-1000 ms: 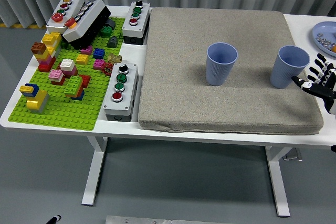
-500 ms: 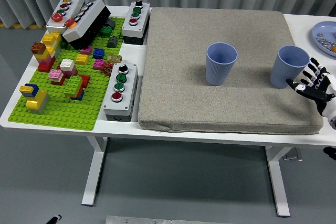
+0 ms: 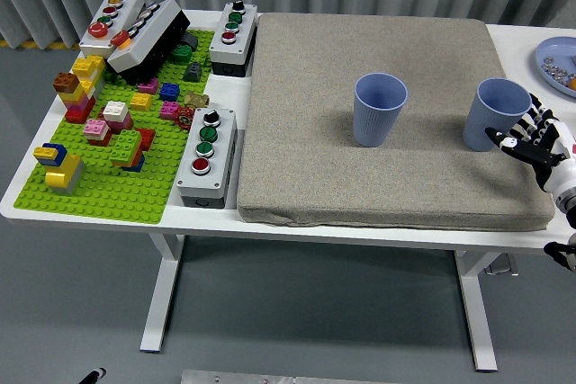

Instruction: Pick cup pour cup place

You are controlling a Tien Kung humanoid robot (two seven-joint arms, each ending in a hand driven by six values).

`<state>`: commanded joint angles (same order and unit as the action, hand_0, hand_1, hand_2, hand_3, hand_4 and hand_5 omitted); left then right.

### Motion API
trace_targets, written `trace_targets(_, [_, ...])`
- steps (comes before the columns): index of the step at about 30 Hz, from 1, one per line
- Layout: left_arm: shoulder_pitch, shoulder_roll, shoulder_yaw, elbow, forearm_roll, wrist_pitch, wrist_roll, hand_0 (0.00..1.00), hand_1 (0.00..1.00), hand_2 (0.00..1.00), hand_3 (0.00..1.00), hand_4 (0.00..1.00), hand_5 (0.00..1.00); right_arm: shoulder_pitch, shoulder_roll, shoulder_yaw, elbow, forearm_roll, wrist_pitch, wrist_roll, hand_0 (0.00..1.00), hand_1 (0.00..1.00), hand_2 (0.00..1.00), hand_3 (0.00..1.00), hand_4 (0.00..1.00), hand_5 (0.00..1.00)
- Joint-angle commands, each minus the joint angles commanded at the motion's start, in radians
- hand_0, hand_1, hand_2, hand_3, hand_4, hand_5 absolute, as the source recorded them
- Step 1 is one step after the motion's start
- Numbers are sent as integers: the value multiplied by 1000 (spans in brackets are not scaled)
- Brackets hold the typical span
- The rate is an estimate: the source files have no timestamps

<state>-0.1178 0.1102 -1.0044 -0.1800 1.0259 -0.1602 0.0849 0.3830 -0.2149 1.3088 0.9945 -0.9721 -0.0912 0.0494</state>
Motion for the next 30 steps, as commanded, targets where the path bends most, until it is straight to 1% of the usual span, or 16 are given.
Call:
trace_targets(20, [-6, 0, 9, 0, -7, 1, -4, 833, 811, 862, 778, 619, 998, 56, 13, -26, -59, 10, 6, -2, 946, 957, 998, 998, 852, 170])
trace_targets(30, [-8, 1, 15, 0, -8, 1, -6, 834, 811, 862, 779, 619, 998, 80, 29, -36, -79, 13, 9, -3, 945, 955, 998, 998, 846, 172])
